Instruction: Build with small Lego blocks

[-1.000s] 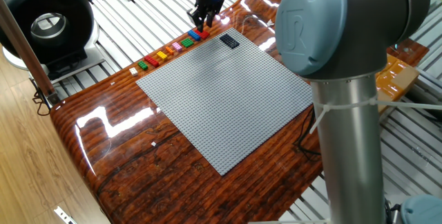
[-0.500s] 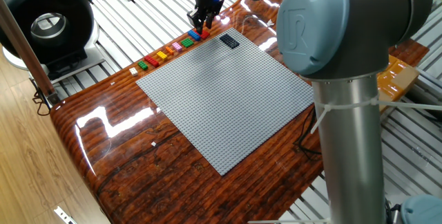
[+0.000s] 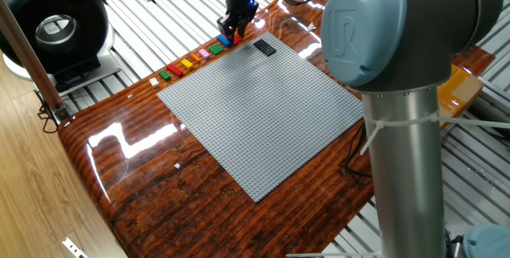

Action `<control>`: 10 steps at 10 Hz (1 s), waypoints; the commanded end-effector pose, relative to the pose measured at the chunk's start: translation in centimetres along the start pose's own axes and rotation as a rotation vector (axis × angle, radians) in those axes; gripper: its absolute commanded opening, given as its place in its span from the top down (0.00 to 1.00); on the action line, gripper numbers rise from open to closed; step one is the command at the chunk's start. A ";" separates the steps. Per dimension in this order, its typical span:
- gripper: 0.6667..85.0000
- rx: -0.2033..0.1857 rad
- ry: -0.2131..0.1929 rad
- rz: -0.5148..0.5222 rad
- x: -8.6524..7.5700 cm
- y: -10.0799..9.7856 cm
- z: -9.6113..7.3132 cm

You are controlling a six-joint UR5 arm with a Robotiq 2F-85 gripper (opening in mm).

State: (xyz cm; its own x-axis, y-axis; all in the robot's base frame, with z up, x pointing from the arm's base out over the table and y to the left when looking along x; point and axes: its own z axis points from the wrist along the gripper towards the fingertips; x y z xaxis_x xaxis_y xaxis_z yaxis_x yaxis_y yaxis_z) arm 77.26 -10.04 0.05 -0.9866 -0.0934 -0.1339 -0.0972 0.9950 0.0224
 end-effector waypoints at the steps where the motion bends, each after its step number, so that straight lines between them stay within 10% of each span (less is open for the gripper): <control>1: 0.53 -0.008 -0.008 0.002 0.0 0.2 0.1; 10: 0.51 0.008 -0.012 -0.020 -0.3 0.1 -0.2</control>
State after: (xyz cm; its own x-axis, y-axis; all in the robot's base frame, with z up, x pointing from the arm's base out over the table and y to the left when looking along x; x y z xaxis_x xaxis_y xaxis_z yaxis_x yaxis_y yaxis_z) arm 77.31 -10.09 0.11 -0.9838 -0.1146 -0.1381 -0.1159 0.9933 0.0018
